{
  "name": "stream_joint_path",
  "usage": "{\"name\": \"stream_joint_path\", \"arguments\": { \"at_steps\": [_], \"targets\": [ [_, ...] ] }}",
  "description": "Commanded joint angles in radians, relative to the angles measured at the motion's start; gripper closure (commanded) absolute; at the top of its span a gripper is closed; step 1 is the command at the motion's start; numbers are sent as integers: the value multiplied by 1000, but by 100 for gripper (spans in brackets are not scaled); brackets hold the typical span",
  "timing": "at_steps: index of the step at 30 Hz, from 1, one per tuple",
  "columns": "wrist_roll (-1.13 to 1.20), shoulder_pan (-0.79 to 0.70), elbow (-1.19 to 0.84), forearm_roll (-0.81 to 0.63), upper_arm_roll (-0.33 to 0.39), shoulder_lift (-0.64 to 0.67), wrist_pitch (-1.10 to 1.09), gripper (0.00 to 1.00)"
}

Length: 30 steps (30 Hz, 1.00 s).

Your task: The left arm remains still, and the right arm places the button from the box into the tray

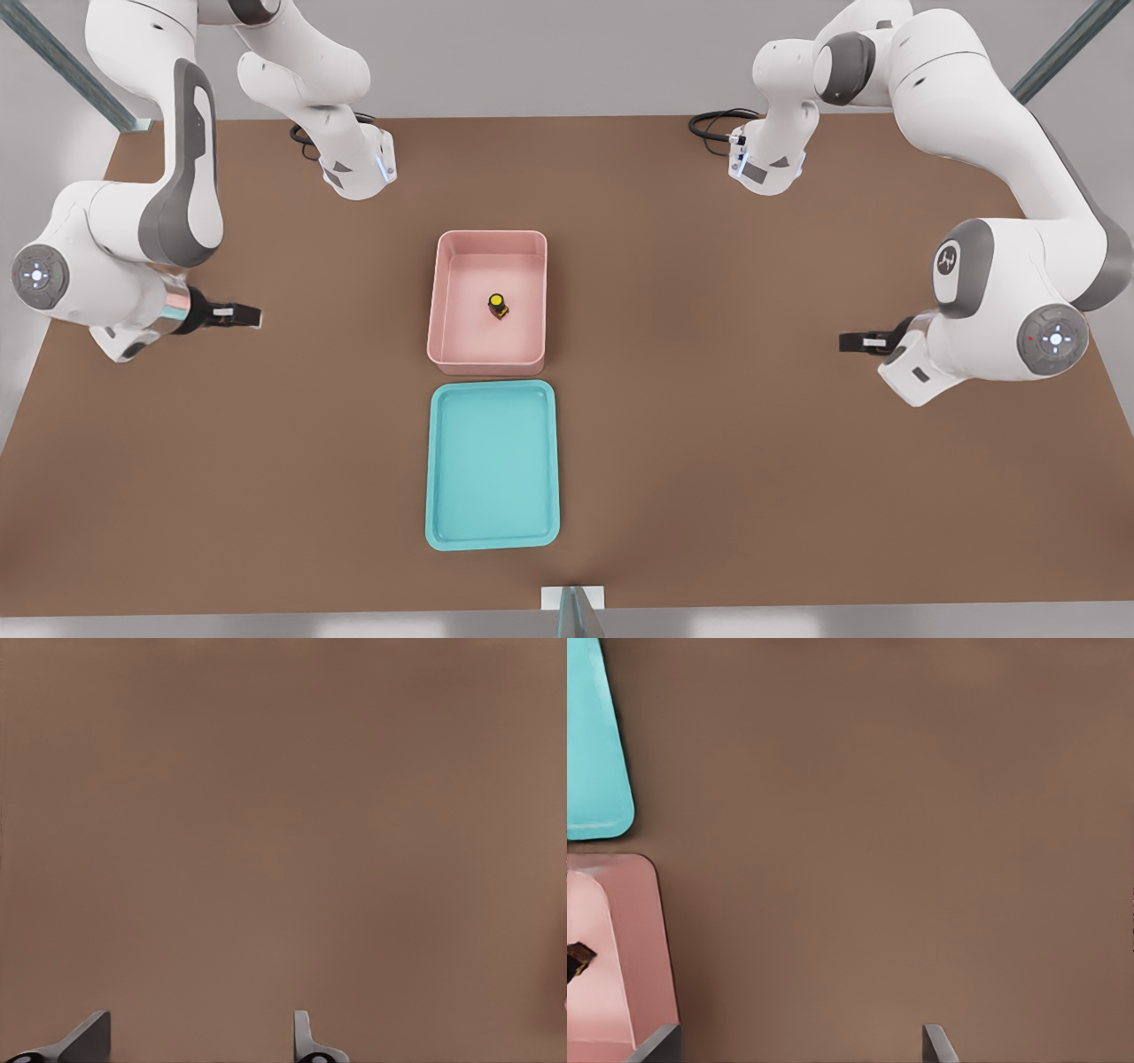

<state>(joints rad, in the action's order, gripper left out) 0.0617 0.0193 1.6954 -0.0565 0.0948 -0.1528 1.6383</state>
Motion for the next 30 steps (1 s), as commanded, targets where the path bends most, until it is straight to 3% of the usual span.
{"name": "stream_joint_path", "arguments": {
  "at_steps": [1,3,7,9,15,22,30],
  "targets": [
    [43,-1,0,-2,0,1,164,0],
    [-23,70,-2,-2,-6,-19,166,0],
    [-388,318,-33,0,-7,-67,175,0],
    [-462,359,-33,-49,-10,-103,186,0],
    [-838,533,257,-77,-18,-50,485,0],
    [-1073,686,357,-75,-20,-77,650,0],
    [-1132,729,406,-75,-20,-157,790,0]
  ]
}}
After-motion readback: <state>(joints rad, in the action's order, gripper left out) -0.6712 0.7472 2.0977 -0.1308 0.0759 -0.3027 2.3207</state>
